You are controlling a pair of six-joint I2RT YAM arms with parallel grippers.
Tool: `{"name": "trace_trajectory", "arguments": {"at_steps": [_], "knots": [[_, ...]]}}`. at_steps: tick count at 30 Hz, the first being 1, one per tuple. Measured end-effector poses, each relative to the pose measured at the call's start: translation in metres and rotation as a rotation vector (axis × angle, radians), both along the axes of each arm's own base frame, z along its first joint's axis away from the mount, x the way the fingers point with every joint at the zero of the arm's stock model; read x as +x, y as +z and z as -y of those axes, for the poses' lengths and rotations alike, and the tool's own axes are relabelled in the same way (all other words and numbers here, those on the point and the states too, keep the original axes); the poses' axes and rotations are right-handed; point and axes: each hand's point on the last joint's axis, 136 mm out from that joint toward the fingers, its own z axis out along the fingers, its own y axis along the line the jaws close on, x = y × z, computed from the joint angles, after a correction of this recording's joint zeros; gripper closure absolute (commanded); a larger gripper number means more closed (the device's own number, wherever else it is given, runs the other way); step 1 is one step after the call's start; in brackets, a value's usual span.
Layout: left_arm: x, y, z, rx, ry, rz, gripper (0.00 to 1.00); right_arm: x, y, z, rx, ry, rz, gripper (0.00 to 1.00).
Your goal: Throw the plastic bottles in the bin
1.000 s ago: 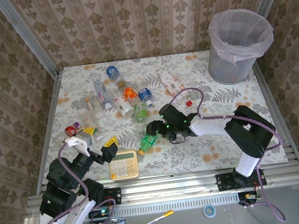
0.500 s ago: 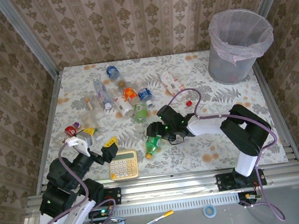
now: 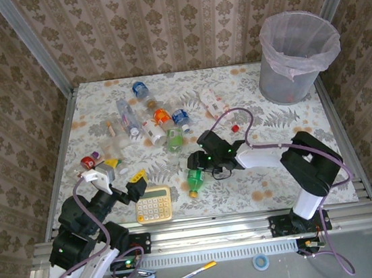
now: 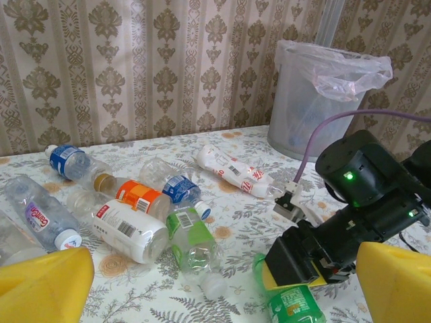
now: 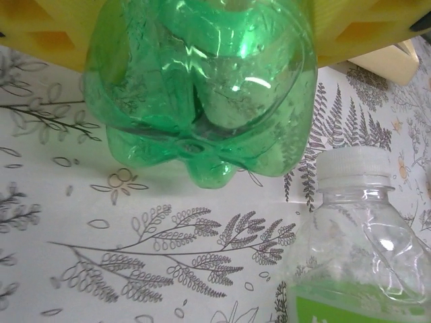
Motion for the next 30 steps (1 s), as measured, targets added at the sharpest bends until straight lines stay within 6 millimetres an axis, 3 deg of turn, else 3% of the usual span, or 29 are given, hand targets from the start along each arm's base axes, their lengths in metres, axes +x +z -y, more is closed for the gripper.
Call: {"name": "trace_trajectory", "arguments": {"at_steps": [8, 17, 24, 30], "knots": [[0.0, 0.0, 0.0, 0.0, 0.0, 0.0, 0.0, 0.0, 0.036, 0.019, -0.029, -0.002, 0.115, 0.48], [0.0, 0.0, 0.0, 0.0, 0.0, 0.0, 0.0, -0.001, 0.105, 0.052, -0.048, -0.033, 0.321, 0.53], [0.0, 0.0, 0.0, 0.0, 0.0, 0.0, 0.0, -0.01, 0.159, 0.095, -0.079, -0.089, 0.5, 0.55], [0.0, 0.0, 0.0, 0.001, 0.0, -0.001, 0.0, -0.017, 0.207, 0.148, -0.112, -0.19, 0.658, 0.58]]}}
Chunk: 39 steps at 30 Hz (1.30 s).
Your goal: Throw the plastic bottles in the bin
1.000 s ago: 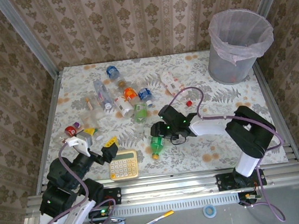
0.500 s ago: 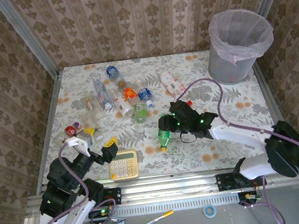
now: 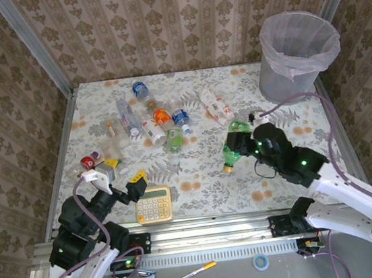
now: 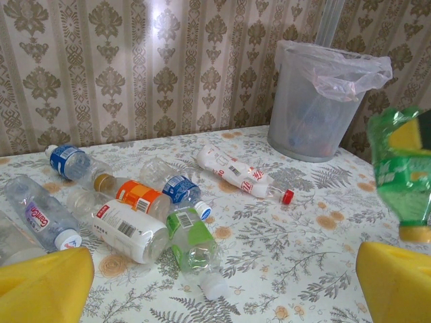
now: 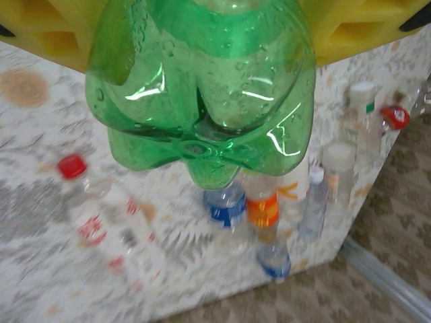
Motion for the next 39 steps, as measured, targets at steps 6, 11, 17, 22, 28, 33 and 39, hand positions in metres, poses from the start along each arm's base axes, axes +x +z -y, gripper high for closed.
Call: {"name": "trace_trajectory", "arguments": {"at_steps": [6, 11, 17, 22, 28, 33, 39], "knots": [[0.007, -0.007, 0.005, 0.013, 0.001, -0.043, 0.0, -0.006, 0.037, 0.052, -0.053, -0.112, 0.116, 0.58], [0.02, -0.009, 0.014, 0.027, 0.0, -0.106, 0.0, -0.013, 0.081, 0.08, -0.093, -0.184, 0.246, 0.58], [0.041, 0.013, 0.032, 0.009, -0.021, -0.085, 0.0, -0.011, 0.118, 0.098, -0.159, -0.253, 0.369, 0.59], [0.062, 0.026, 0.056, 0.007, -0.064, -0.063, 0.0, 0.005, 0.161, 0.101, -0.24, -0.291, 0.474, 0.59], [0.073, 0.045, 0.083, 0.011, -0.127, 0.012, 0.0, 0.025, 0.214, 0.108, -0.338, -0.353, 0.63, 0.62], [0.07, 0.067, 0.088, -0.001, -0.147, 0.086, 0.0, 0.037, 0.254, 0.114, -0.417, -0.391, 0.764, 0.63], [0.07, 0.08, 0.087, -0.007, -0.14, 0.139, 0.0, 0.041, 0.297, 0.121, -0.47, -0.415, 0.912, 0.63]]}}
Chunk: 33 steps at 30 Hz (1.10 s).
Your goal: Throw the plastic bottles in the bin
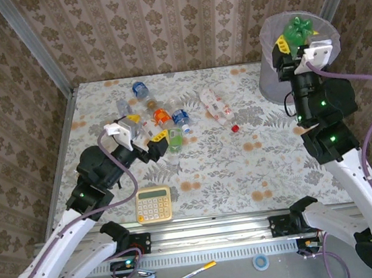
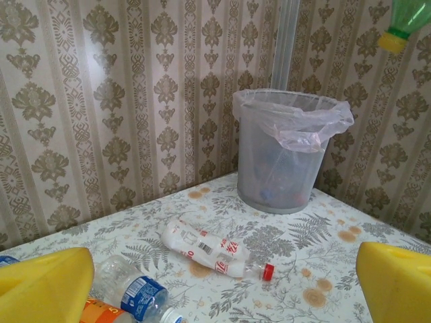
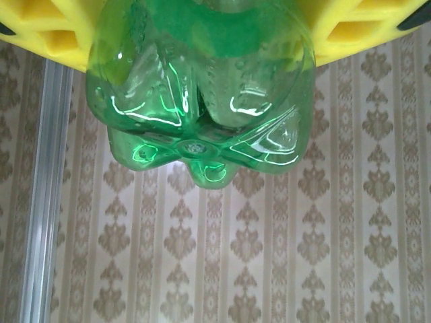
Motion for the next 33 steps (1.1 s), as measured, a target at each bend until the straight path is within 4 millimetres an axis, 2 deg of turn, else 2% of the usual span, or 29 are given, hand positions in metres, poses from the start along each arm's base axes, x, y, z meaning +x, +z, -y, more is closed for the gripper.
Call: {"name": "trace_trajectory", "arguments": {"at_steps": [4, 8, 25, 29, 33], "knots": [[0.0, 0.002, 0.0, 0.003, 0.001, 0.009, 0.0, 0.0, 0.018, 0.004, -0.024, 0.0, 0.07, 0.63], [0.0, 0.002, -0.001, 0.006, 0.004, 0.013, 0.0, 0.003, 0.028, 0.006, -0.046, 0.003, 0.108, 0.63], [0.003, 0.003, -0.005, 0.009, 0.039, 0.021, 0.0, 0.014, 0.047, 0.016, -0.057, 0.0, 0.184, 0.65], [0.004, 0.003, -0.005, 0.009, 0.043, 0.022, 0.0, 0.023, 0.05, 0.022, -0.057, -0.019, 0.185, 0.65], [0.006, 0.004, -0.004, 0.012, 0.047, 0.029, 0.0, 0.044, 0.052, 0.041, -0.033, -0.064, 0.171, 0.61]]}}
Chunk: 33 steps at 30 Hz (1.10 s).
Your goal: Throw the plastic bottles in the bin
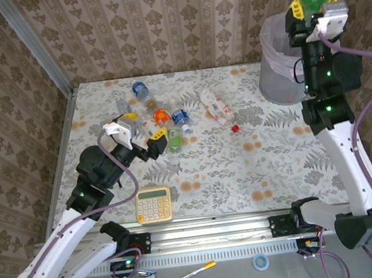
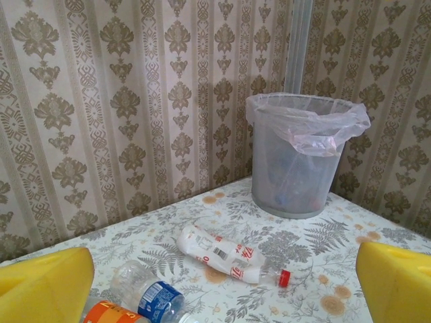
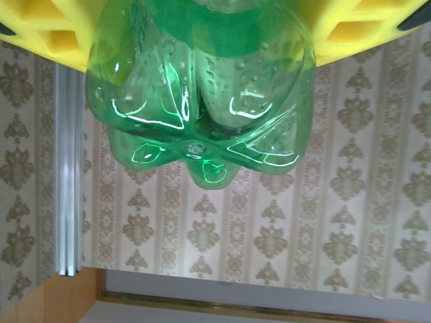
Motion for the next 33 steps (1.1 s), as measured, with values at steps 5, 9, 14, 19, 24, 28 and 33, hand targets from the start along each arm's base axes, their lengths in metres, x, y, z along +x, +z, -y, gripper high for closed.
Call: {"name": "trace_trajectory", "arguments": {"at_steps": [5, 9, 14, 19, 24, 28, 33], "knots": [[0.004, -0.003, 0.0, 0.011, 0.015, -0.003, 0.0, 0.061, 0.002, 0.043, 0.096, -0.083, -0.126, 0.33], [0.006, -0.005, 0.001, 0.019, 0.015, -0.007, 0.0, 0.123, -0.006, 0.082, 0.218, -0.124, -0.294, 0.11], [0.008, -0.009, 0.003, 0.026, 0.014, -0.017, 0.0, 0.17, -0.062, 0.102, 0.332, -0.154, -0.535, 0.0], [0.011, -0.012, -0.004, 0.02, 0.057, -0.044, 0.0, 0.173, -0.112, 0.095, 0.386, -0.132, -0.731, 0.0], [0.016, -0.015, -0.015, 0.023, 0.124, -0.122, 0.0, 0.149, -0.115, 0.078, 0.396, -0.055, -0.778, 0.0], [0.025, -0.017, -0.026, 0.012, 0.203, -0.225, 0.0, 0.115, -0.105, 0.058, 0.39, 0.039, -0.78, 0.0], [0.044, -0.038, -0.051, 0.002, 0.333, -0.383, 0.0, 0.075, -0.101, 0.03, 0.392, 0.175, -0.77, 0.0]]}}
